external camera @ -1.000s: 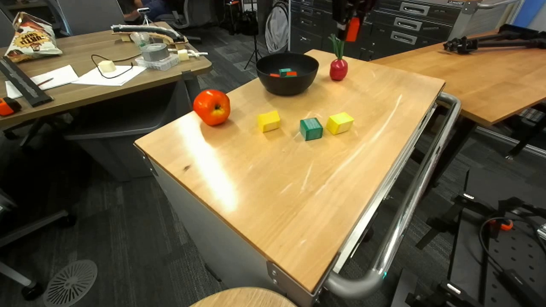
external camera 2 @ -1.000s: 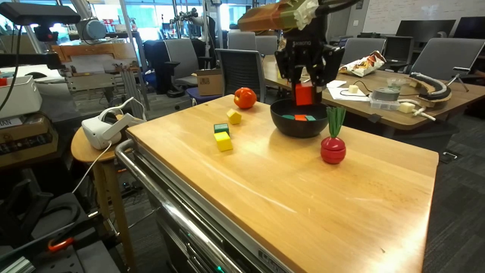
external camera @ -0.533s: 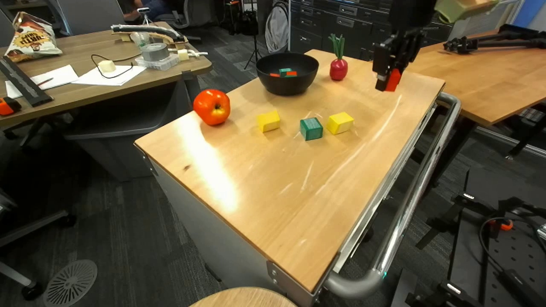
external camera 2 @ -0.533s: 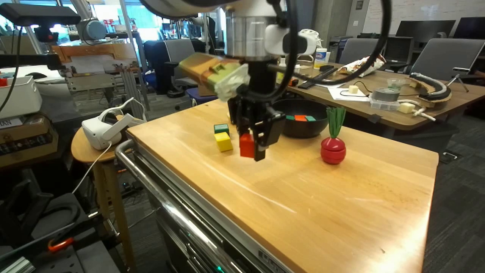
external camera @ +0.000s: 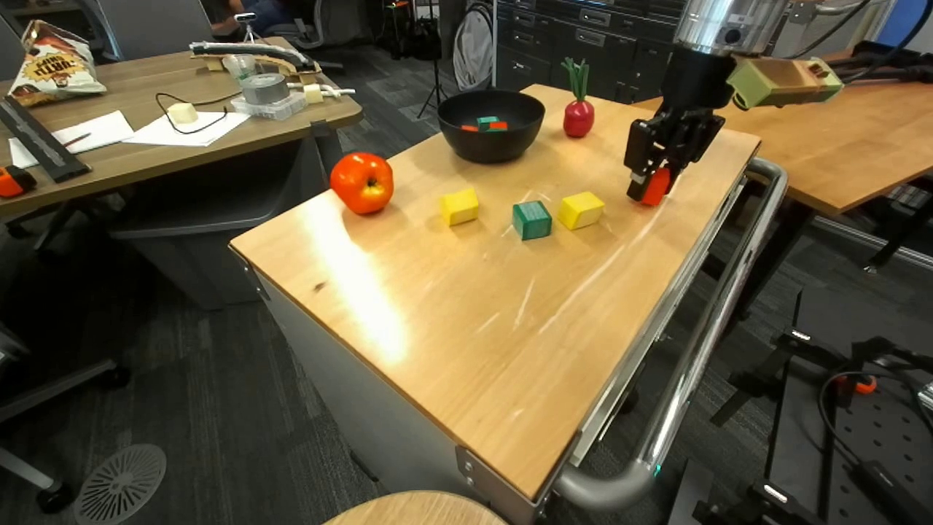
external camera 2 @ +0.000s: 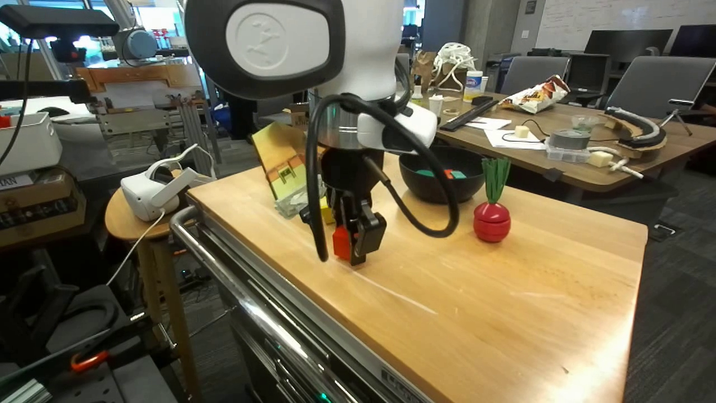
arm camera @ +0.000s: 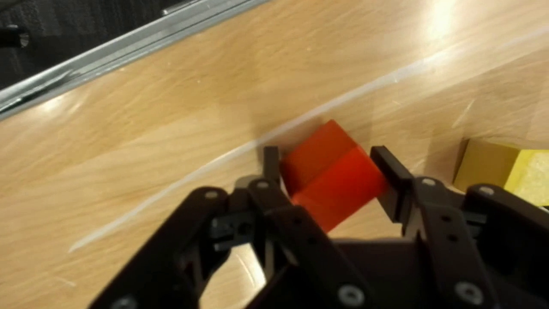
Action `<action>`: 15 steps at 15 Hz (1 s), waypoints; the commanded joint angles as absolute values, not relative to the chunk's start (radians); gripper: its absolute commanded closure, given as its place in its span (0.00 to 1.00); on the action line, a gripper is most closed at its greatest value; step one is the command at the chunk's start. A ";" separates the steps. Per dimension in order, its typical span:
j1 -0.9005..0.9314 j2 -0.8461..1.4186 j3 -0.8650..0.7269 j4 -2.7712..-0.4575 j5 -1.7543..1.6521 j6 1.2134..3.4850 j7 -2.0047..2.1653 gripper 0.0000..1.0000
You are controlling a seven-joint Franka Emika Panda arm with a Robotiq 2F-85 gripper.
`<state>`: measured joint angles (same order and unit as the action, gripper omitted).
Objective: Move the apple to the left, take the radish and blocks out of the black bowl
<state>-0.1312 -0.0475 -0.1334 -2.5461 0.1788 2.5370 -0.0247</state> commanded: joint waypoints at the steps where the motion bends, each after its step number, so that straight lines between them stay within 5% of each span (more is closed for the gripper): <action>1: -0.116 -0.084 -0.125 -2.572 0.234 2.614 -0.043 0.12; 3: -0.116 -0.120 -0.117 -2.567 0.184 2.650 -0.016 0.00; 8: -0.137 -0.180 -0.072 -2.453 -0.070 2.712 0.107 0.00; 15: -0.078 0.047 -0.031 -2.013 -0.108 2.546 0.081 0.00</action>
